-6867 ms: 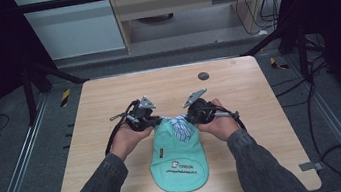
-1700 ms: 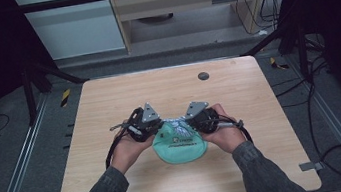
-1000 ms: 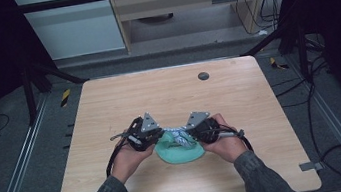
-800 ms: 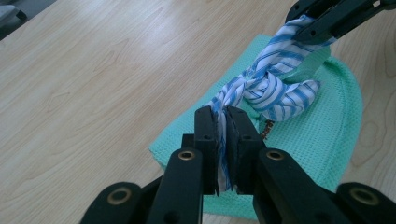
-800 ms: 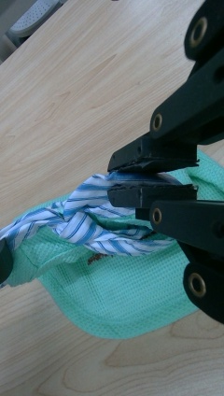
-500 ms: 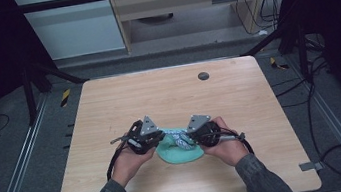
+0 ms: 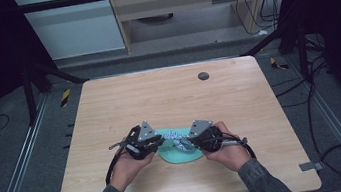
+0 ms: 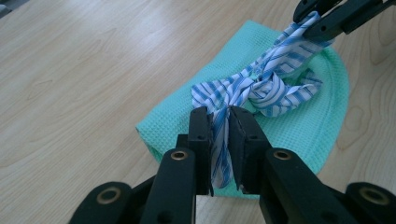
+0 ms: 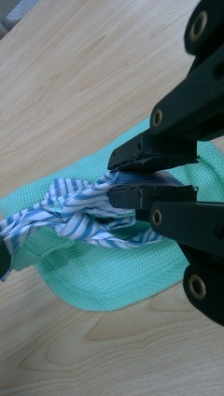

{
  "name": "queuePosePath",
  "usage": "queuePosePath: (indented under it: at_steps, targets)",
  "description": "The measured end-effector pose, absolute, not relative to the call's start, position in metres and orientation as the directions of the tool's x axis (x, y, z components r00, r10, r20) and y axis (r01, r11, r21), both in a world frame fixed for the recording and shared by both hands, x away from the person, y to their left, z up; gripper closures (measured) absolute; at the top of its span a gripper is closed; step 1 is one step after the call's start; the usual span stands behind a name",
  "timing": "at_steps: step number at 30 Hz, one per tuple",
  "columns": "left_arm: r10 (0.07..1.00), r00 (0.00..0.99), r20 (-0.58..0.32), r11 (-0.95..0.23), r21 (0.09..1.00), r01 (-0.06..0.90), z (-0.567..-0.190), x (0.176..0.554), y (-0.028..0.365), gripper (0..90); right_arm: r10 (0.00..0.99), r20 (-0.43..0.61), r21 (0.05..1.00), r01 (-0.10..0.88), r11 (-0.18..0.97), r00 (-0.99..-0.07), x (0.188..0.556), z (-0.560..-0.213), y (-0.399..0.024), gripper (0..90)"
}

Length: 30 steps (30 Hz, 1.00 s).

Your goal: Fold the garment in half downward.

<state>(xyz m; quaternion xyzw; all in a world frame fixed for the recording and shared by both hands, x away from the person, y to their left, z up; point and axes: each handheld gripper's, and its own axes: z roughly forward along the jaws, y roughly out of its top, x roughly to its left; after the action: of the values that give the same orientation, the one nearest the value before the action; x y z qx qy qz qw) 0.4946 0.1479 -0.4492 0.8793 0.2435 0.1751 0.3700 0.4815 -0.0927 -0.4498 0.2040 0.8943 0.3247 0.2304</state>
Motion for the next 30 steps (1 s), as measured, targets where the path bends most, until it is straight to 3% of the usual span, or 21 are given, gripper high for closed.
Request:
queuePosePath:
  at_steps: [8,15,19,24,30]
  targets:
    - [0.558,0.821,0.119,-0.6,0.741,0.301,-0.452,0.49,0.152,78.1,0.508,-0.276,0.671,0.215,0.71,-0.816,0.478,-0.451,-0.091,79.8]
    - [0.575,0.807,0.132,-0.595,0.745,0.301,-0.453,0.485,0.154,52.2,0.502,-0.273,0.669,0.213,0.712,-0.821,0.474,-0.452,-0.092,79.4]
    - [0.569,0.814,0.117,-0.603,0.733,0.317,-0.457,0.484,0.155,46.3,0.502,-0.273,0.668,0.214,0.713,-0.821,0.472,-0.453,-0.093,78.9]
    - [0.549,0.828,0.109,-0.616,0.723,0.313,-0.46,0.484,0.152,47.8,0.503,-0.271,0.668,0.216,0.712,-0.821,0.47,-0.453,-0.095,78.9]
    - [0.541,0.834,0.106,-0.617,0.725,0.308,-0.461,0.481,0.148,57.9,0.504,-0.26,0.666,0.225,0.711,-0.823,0.466,-0.455,-0.097,77.0]
